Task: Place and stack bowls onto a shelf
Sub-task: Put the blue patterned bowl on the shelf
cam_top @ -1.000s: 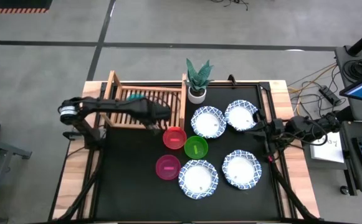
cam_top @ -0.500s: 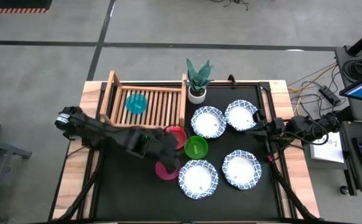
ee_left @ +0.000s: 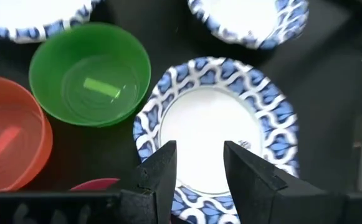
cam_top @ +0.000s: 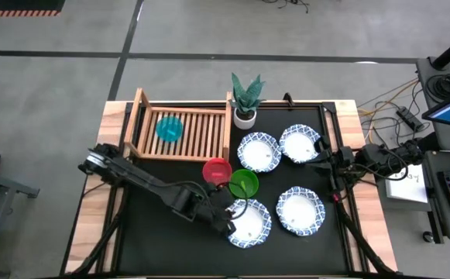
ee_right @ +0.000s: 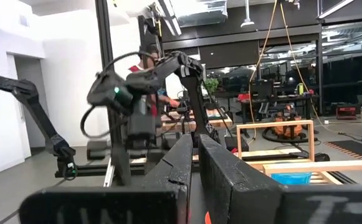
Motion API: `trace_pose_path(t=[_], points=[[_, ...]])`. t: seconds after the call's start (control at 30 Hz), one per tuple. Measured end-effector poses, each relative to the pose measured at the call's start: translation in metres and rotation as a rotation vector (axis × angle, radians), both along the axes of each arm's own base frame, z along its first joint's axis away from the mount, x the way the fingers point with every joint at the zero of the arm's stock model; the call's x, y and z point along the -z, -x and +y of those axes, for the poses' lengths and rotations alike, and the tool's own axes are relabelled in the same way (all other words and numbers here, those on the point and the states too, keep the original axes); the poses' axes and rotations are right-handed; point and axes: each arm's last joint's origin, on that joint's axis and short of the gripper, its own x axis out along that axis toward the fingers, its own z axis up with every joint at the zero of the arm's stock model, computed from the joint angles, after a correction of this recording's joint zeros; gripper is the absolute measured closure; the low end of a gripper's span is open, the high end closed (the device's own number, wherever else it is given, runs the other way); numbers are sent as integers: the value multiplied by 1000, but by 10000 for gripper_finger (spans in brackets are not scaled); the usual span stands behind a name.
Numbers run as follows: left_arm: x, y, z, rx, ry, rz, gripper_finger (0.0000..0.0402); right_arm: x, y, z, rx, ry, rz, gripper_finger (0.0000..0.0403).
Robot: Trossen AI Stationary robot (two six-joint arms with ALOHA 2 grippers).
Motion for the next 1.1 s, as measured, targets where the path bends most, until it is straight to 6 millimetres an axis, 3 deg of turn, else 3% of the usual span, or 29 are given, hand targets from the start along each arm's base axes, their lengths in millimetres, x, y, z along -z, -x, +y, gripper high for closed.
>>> trace_pose_path(t=[0.2, 0.53, 1.1], points=[[32, -10, -5, 32, -59, 77, 266, 0, 0, 0, 0, 2, 3, 385], [51, -15, -5, 63, -146, 120, 199, 2, 0, 0, 2, 13, 18, 385], [82, -31, 12, -9, -181, 166, 213, 3, -1, 0, 7, 27, 31, 385]])
